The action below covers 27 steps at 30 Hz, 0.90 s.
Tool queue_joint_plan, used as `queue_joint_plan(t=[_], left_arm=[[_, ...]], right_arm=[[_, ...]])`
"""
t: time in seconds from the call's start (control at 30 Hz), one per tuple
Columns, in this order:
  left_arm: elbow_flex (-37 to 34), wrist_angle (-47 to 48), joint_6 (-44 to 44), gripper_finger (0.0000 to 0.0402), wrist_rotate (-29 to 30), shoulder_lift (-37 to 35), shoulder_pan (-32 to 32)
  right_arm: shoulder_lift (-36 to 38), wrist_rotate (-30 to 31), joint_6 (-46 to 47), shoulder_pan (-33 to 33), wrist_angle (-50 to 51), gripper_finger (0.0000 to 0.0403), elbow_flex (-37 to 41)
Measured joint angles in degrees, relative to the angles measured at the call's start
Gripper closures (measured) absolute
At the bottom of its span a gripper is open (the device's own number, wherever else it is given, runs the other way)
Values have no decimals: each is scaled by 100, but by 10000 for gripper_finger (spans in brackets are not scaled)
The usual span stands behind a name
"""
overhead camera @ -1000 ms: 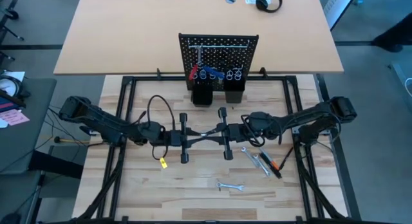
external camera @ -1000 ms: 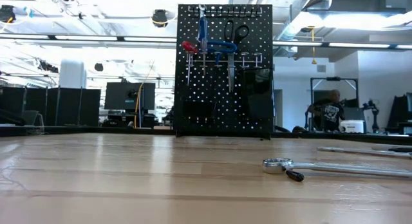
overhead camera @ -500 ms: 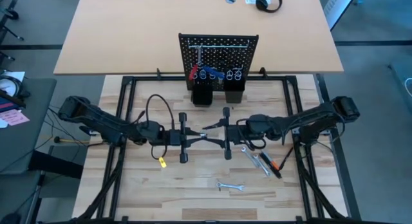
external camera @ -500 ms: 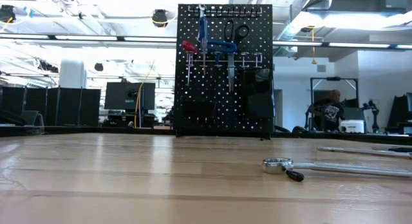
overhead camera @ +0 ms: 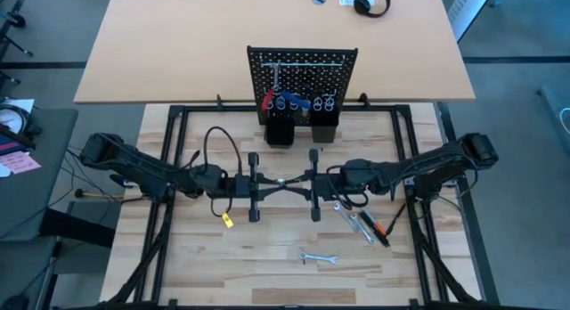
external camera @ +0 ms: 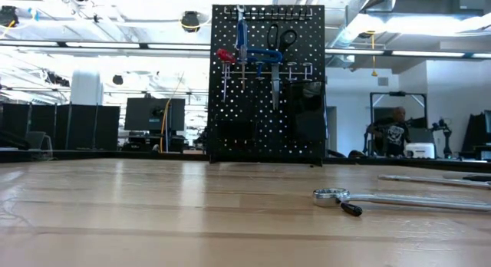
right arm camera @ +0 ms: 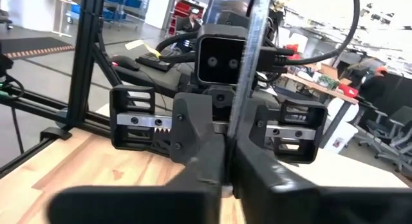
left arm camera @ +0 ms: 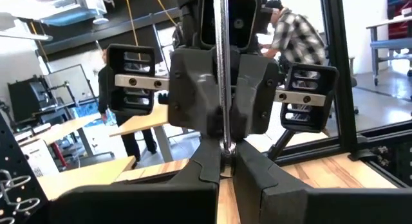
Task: Hang tools onto peg board
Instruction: Hang the wrench on the pegboard
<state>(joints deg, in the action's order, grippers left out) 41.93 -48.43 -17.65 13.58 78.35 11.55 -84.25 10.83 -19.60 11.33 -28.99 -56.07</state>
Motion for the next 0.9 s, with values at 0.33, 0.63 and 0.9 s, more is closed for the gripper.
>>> queue_joint_plan(t=[0.33, 0.63, 0.9], left_arm=[[7, 438, 132, 355, 72, -18, -152], [11, 2114, 378, 260, 78, -963, -365], [13, 1763, 779, 254, -433, -1074, -360]], right_arm=[[-14, 383, 103, 0, 198, 393, 13], [-24, 486, 306, -101, 372, 395, 17], [-104, 403, 530, -213, 256, 395, 5]])
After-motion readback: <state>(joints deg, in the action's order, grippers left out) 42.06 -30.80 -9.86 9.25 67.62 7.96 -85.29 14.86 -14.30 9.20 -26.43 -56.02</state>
